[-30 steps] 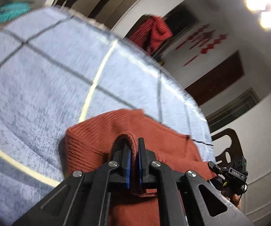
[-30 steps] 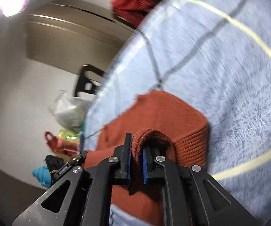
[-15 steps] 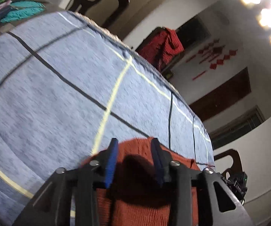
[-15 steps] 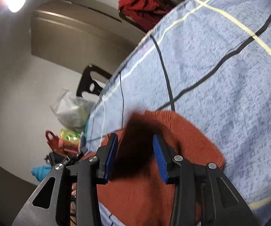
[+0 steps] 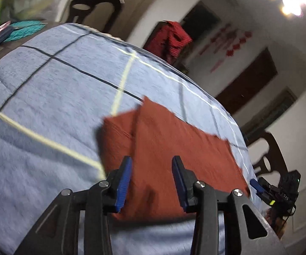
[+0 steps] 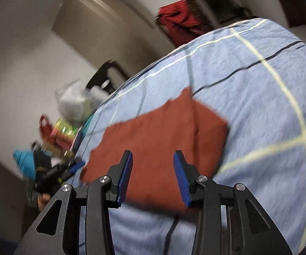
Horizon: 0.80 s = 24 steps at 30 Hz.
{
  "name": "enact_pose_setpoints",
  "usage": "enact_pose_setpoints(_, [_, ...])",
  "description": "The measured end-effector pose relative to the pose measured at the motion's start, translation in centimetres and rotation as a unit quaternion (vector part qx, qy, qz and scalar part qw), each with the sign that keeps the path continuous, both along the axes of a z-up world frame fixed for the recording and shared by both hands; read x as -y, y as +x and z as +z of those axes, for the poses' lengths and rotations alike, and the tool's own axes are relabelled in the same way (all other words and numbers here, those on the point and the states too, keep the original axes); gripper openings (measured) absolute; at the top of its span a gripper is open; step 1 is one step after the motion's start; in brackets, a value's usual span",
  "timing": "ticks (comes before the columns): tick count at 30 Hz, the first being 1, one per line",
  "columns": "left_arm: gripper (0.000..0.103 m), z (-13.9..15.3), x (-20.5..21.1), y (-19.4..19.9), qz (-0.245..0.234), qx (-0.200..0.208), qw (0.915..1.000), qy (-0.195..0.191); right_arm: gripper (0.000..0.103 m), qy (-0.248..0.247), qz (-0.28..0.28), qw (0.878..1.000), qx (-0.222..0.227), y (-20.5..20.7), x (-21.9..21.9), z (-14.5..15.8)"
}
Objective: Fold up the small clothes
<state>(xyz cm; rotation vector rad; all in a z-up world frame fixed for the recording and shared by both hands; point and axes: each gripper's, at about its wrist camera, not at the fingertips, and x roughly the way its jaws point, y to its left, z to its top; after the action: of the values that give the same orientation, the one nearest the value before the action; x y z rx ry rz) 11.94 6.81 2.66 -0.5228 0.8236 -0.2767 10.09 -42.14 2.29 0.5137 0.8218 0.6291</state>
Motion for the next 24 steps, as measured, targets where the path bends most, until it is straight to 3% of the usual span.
enact_pose_setpoints(5, [0.045,-0.4,4.5,-0.7,-0.060,0.007,0.9977,0.030,0.040,-0.042,0.005,0.999,-0.028,-0.5,-0.9,-2.5])
enact_pose_setpoints(7, [0.045,-1.2,5.8,-0.1,-0.066,-0.005,0.9965,0.051,0.016,-0.043,-0.008,0.999,-0.030,0.3,-0.1,-3.4])
enact_pose_setpoints(9, [0.045,-1.6,6.5,0.5,-0.065,0.001,0.9955,0.069,0.005,-0.043,-0.028,0.998,-0.035,1.0,0.6,-3.8])
enact_pose_setpoints(11, [0.045,-1.3,6.7,0.8,-0.061,-0.007,0.9952,0.076,0.004,-0.041,-0.037,0.997,-0.049,1.2,0.8,-3.7])
enact_pose_setpoints(14, [0.045,-0.4,6.8,0.5,-0.063,-0.001,0.9955,0.071,0.008,-0.092,-0.036,0.995,-0.026,0.0,-0.7,-1.8])
enact_pose_setpoints(17, [0.045,-0.4,7.4,0.8,-0.054,0.007,0.9932,0.104,0.009,-0.108,-0.020,0.994,-0.001,-0.8,-2.3,-0.7])
enact_pose_setpoints(19, [0.045,-1.5,7.5,1.4,-0.046,-0.004,0.9920,0.117,0.017,-0.141,-0.023,0.990,0.000,-0.2,-3.3,-1.0])
enact_pose_setpoints(20, [0.045,-1.6,7.6,1.4,-0.042,0.008,0.9919,0.120,0.017,-0.163,-0.028,0.986,-0.009,0.3,-3.6,-1.7])
enact_pose_setpoints(24, [0.045,-1.7,9.0,2.3,-0.038,0.014,0.9845,0.171,0.009,-0.146,-0.038,0.988,-0.019,2.3,-3.4,-2.9])
